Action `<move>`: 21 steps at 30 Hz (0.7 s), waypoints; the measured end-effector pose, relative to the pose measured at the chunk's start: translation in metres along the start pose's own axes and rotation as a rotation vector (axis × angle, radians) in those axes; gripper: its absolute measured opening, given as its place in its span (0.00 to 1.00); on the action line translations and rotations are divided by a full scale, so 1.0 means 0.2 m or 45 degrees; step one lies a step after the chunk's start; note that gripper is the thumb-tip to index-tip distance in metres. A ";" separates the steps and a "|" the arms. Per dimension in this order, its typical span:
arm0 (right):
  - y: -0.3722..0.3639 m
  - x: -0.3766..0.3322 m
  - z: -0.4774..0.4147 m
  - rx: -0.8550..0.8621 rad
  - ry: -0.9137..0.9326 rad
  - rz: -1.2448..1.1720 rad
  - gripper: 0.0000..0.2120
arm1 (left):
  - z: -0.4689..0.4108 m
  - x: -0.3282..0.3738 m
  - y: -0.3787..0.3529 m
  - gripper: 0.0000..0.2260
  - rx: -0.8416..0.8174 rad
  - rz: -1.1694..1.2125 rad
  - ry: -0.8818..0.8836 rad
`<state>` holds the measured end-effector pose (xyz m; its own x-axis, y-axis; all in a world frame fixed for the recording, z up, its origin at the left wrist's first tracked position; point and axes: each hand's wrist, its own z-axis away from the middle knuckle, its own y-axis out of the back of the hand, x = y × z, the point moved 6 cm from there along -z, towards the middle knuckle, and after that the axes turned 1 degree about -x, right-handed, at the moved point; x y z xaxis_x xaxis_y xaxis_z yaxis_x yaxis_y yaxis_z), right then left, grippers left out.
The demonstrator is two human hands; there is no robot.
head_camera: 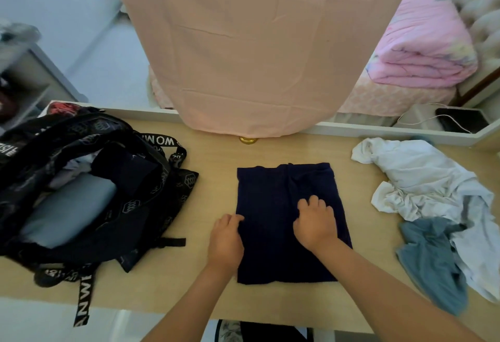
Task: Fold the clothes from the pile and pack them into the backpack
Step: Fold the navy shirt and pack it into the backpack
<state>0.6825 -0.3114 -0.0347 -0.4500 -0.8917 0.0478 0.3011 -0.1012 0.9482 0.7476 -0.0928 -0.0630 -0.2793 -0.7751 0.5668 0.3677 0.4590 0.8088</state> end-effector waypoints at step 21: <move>-0.06 -0.39 -0.09 -0.143 -0.228 -1.118 0.15 | -0.07 -0.04 0.01 0.17 -0.227 0.102 0.085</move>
<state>0.7283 -0.2479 -0.0556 -0.6778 -0.3923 -0.6219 -0.1364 -0.7640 0.6306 0.7622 -0.0913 -0.0679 -0.1857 -0.7691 0.6115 0.5388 0.4407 0.7179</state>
